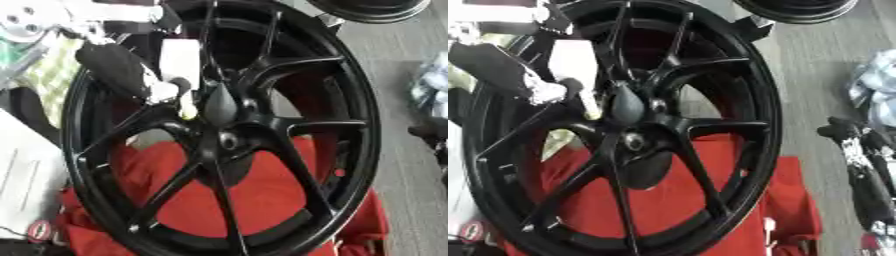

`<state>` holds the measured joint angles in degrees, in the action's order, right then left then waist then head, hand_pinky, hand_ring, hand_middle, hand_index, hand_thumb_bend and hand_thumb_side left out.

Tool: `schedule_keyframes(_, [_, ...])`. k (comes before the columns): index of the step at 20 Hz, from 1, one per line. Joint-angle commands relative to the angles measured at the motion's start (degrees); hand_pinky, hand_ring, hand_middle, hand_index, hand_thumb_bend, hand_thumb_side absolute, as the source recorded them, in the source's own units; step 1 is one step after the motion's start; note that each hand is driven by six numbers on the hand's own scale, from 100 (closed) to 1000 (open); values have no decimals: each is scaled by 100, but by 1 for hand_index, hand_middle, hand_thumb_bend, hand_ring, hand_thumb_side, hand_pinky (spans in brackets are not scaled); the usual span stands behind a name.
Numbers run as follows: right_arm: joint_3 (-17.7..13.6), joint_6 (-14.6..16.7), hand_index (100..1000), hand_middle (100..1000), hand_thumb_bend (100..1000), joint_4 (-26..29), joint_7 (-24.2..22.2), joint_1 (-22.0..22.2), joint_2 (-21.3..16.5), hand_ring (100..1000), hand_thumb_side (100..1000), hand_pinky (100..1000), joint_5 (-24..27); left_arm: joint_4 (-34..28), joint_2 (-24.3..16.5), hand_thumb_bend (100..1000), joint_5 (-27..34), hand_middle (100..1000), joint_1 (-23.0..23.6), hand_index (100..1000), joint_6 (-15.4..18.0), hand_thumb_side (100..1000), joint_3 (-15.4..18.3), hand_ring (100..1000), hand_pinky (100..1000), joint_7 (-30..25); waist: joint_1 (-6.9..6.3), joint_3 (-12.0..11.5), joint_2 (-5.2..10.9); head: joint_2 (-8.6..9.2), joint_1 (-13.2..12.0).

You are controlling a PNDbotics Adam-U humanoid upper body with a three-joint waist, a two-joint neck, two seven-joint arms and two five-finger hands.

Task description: Pull the pin out of the wheel hub.

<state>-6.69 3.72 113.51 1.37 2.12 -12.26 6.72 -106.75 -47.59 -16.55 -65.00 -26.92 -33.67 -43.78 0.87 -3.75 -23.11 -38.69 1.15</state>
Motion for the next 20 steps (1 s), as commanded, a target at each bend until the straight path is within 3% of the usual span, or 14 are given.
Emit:
schedule_keyframes(1, [-34,45,738,620,100,109,6,22,-51,776,593,976,23,-241,-288,100,108,345,-67,458,-583,242,268,556,631,-414,7,-7,168,12,28])
schedule_keyframes(11, [-95,128,739,620,100,109,24,70,-14,777,577,976,39,-659,-1012,100,656,314,425,449,-683,253,1306,529,594,225,83,-118,190,8,155])
schedule_keyframes(17, [-231,304,739,620,100,109,110,142,25,777,557,975,22,-168,-1660,100,540,327,1259,464,-839,258,2166,534,599,754,159,-332,205,23,351])
schedule_keyframes(20, [-299,385,740,620,100,109,167,181,82,778,553,974,7,251,-1769,100,311,328,1701,475,-1023,260,2607,529,584,1025,233,-416,204,62,443])
